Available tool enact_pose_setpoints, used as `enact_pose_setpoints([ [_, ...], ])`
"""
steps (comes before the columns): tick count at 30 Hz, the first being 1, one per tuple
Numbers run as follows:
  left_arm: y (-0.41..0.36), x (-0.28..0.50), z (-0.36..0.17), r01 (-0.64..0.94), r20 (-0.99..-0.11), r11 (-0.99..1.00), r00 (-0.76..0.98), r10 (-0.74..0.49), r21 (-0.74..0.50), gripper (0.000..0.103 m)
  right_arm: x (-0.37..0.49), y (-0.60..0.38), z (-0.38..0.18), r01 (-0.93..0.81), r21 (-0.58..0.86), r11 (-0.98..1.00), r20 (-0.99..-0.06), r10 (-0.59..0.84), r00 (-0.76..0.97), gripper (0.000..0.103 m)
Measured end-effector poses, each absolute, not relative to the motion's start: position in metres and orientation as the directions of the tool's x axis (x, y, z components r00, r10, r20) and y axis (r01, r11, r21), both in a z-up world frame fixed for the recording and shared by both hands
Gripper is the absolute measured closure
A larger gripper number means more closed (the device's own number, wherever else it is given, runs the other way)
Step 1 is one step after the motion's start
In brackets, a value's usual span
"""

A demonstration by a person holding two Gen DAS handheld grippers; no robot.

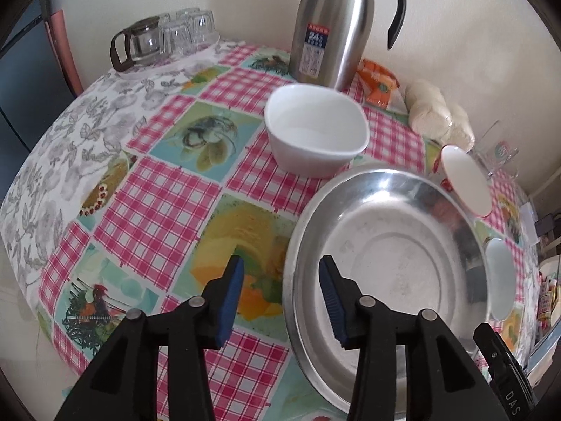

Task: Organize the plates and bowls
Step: 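Lift the steel basin and set it down beside the white square bowl, then open the left gripper and move the right tool toward the rose-rimmed plate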

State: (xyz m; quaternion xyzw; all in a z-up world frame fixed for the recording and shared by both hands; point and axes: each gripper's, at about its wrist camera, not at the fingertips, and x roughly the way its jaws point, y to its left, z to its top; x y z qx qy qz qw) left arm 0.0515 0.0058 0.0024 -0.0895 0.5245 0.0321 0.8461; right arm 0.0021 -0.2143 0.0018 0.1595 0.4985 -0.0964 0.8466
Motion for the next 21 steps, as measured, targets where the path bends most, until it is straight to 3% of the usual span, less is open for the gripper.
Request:
enact_pose_setpoints([
  [3, 0.002, 0.049, 0.009, -0.118, -0.888, 0.985, 0.455, -0.062, -0.129, 0.050, 0.000, -0.215, 0.010, 0.323, 0.182, 0.929, -0.863, -0.007, 0.505, 0.056],
  [6, -0.006, 0.048, 0.011, -0.089, -0.892, 0.988, 0.446, -0.076, -0.128, 0.044, -0.002, -0.213, 0.017, 0.322, 0.177, 0.930, -0.853, -0.018, 0.522, 0.041],
  [9, -0.014, 0.046, 0.009, -0.056, -0.899, 0.992, 0.431, -0.079, -0.114, 0.044, -0.002, -0.211, 0.019, 0.316, 0.169, 0.934, -0.850, -0.024, 0.526, 0.036],
  [13, -0.022, 0.045, 0.002, -0.035, -0.913, 0.997, 0.404, -0.050, -0.071, 0.023, 0.000, -0.212, 0.014, 0.318, 0.157, 0.935, -0.861, -0.028, 0.508, 0.026],
  [15, -0.023, 0.046, 0.000, -0.033, -0.916, 0.998, 0.399, -0.033, -0.050, 0.022, 0.000, -0.213, 0.012, 0.320, 0.153, 0.935, -0.864, -0.030, 0.502, 0.025],
  [21, -0.021, 0.047, -0.003, -0.041, -0.916, 0.999, 0.400, 0.010, -0.007, 0.017, 0.001, -0.212, 0.006, 0.313, 0.138, 0.940, -0.873, -0.034, 0.486, 0.007],
])
